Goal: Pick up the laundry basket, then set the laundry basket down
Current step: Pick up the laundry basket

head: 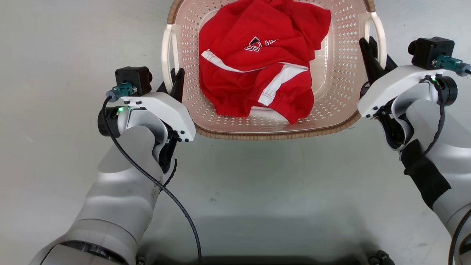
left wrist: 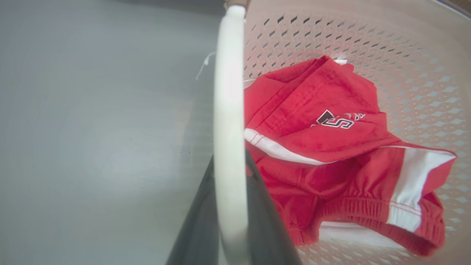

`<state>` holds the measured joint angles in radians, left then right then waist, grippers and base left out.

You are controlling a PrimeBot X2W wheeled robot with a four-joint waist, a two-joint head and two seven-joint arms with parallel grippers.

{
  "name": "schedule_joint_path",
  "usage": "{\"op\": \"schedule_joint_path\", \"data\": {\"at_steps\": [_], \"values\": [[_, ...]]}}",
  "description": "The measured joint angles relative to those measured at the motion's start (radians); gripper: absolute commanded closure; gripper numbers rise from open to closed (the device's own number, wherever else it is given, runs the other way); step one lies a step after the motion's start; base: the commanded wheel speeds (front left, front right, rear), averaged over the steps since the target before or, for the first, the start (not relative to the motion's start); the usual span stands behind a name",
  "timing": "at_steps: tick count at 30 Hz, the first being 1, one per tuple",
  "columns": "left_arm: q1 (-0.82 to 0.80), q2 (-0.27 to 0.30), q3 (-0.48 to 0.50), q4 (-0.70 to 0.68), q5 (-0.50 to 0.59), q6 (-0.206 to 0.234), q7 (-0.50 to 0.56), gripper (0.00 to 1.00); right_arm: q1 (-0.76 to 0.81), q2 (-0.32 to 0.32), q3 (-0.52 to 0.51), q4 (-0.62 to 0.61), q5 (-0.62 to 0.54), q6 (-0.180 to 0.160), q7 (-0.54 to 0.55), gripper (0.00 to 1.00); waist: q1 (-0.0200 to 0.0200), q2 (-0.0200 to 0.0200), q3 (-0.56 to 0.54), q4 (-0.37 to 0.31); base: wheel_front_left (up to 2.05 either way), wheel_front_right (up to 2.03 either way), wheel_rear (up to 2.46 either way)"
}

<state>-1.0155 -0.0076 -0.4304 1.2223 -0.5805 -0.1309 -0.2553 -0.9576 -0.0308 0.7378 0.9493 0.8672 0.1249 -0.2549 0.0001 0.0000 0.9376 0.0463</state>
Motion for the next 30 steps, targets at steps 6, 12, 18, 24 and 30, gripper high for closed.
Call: {"op": "schedule_joint_path", "data": {"at_steps": [6, 12, 18, 24, 30], "values": [[0.001, -0.002, -0.003, 0.026, 0.0, -0.001, 0.001, 1.0, -0.012, 0.008, 0.059, 0.047, 0.038, 0.001, 0.0, 1.0, 0.0, 0.0, -0.022, -0.004, 0.0, 0.0, 0.0], [0.005, -0.001, -0.014, 0.048, -0.004, -0.002, 0.021, 1.0, -0.024, 0.01, 0.14, 0.081, 0.093, 0.001, 0.01, 1.0, 0.0, 0.0, -0.055, -0.012, 0.0, 0.0, 0.0], [0.019, 0.005, -0.019, 0.057, -0.018, -0.003, 0.051, 1.0, -0.028, 0.016, 0.206, 0.101, 0.133, 0.001, 0.039, 1.0, 0.0, 0.0, -0.089, -0.02, 0.0, 0.0, 0.0], [0.033, 0.021, -0.023, 0.059, -0.035, -0.006, 0.085, 1.0, -0.044, 0.024, 0.28, 0.111, 0.173, 0.001, 0.063, 1.0, 0.0, 0.0, -0.14, -0.033, 0.0, 0.0, 0.0], [0.067, 0.026, -0.031, 0.058, -0.038, -0.006, 0.12, 1.0, -0.041, 0.029, 0.333, 0.122, 0.218, 0.001, 0.1, 1.0, 0.0, 0.0, -0.197, -0.042, 0.0, 0.0, 0.0]]}}
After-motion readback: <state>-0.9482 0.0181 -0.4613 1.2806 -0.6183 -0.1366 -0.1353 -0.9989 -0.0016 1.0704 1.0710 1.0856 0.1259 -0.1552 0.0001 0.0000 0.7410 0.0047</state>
